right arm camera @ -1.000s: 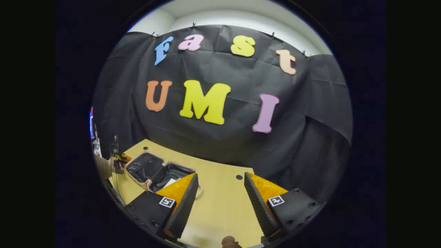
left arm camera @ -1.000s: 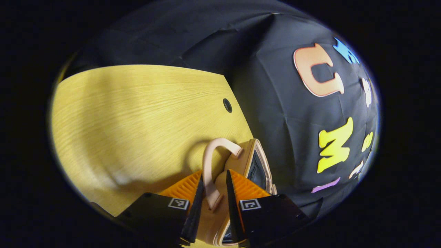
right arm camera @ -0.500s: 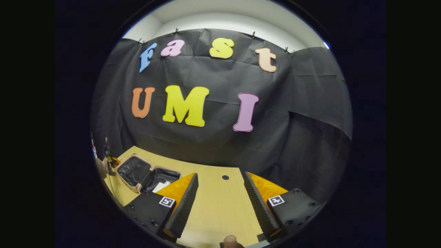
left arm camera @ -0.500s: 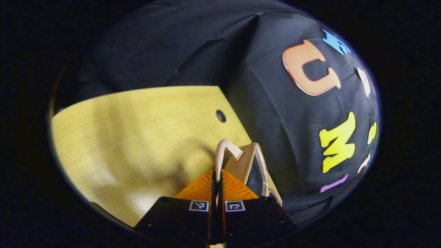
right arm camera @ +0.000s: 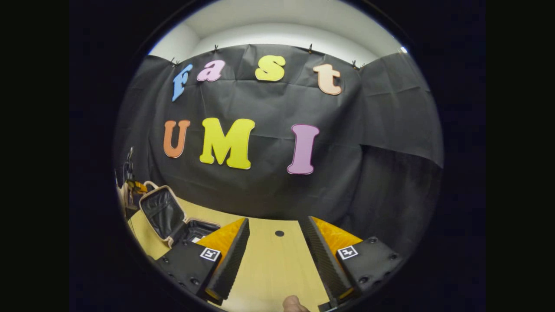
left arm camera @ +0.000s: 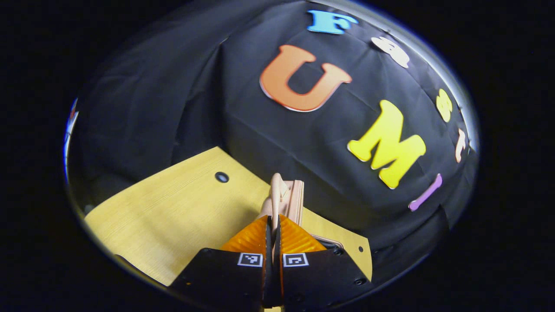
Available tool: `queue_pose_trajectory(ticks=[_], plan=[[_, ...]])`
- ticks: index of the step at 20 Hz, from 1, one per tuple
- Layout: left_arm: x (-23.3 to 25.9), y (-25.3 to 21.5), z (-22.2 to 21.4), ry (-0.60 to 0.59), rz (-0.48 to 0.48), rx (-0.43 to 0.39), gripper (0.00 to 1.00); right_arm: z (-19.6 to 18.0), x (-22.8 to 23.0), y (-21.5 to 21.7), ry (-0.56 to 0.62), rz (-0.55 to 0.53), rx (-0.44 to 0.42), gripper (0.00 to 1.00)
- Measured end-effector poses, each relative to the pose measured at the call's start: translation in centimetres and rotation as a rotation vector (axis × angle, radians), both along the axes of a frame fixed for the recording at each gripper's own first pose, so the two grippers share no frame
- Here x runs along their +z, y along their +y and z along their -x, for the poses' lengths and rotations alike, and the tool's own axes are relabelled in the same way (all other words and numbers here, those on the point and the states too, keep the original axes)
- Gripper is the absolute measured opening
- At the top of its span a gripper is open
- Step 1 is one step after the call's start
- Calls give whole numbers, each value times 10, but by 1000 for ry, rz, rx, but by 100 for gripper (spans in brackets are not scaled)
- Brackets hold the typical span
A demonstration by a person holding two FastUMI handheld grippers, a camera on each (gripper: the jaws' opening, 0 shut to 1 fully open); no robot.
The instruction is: First open the suitcase, pack the skin care products into it, and then close the suitcase.
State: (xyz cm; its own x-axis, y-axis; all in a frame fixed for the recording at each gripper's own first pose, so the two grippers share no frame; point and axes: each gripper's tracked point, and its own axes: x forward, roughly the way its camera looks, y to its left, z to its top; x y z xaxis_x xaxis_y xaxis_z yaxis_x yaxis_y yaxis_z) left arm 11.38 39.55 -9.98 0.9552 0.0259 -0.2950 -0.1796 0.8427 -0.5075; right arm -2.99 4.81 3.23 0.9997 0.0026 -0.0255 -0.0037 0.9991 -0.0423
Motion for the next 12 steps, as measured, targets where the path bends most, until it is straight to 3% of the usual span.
queue_pose_trajectory(ticks=[3, 8, 12], plan=[[30, -52, 7, -40, -121, -55, 3, -5, -4, -10, -7, -2, 22, 79], [44, -139, 4, -64, -244, -165, 3, -13, -10, -33, 3, -45, 53, 79], [39, -209, -4, -53, -291, -274, 3, -21, -18, -47, 19, -57, 78, 79]])
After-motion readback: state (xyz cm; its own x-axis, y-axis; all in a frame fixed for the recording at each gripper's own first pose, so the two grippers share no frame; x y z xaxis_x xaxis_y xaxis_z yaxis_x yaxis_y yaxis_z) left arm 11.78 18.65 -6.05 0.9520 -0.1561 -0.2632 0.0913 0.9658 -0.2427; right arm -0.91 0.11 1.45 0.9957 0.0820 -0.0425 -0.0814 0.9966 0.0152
